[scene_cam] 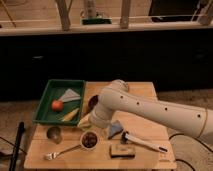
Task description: Place grapes in paper cup
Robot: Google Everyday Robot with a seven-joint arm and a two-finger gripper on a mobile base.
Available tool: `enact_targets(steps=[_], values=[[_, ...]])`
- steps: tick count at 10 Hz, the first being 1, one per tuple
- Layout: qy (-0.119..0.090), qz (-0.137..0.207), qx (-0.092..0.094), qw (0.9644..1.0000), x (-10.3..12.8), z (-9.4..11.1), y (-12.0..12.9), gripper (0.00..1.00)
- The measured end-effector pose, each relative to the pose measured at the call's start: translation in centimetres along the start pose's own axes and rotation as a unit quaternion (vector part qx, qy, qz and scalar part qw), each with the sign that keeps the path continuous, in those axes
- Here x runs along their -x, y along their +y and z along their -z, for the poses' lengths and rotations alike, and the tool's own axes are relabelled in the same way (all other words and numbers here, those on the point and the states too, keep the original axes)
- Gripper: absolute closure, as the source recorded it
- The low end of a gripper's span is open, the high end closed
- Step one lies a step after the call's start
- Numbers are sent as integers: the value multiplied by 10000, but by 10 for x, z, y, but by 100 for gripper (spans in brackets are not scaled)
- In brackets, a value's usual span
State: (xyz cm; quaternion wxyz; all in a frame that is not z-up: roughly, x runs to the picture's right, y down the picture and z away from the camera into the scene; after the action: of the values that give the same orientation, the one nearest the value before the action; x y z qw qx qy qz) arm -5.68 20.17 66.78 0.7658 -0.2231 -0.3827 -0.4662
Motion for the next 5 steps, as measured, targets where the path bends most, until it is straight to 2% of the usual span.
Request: enact_targets(steps=[5], values=[[-56, 42, -19, 10000, -4, 0, 1, 20]])
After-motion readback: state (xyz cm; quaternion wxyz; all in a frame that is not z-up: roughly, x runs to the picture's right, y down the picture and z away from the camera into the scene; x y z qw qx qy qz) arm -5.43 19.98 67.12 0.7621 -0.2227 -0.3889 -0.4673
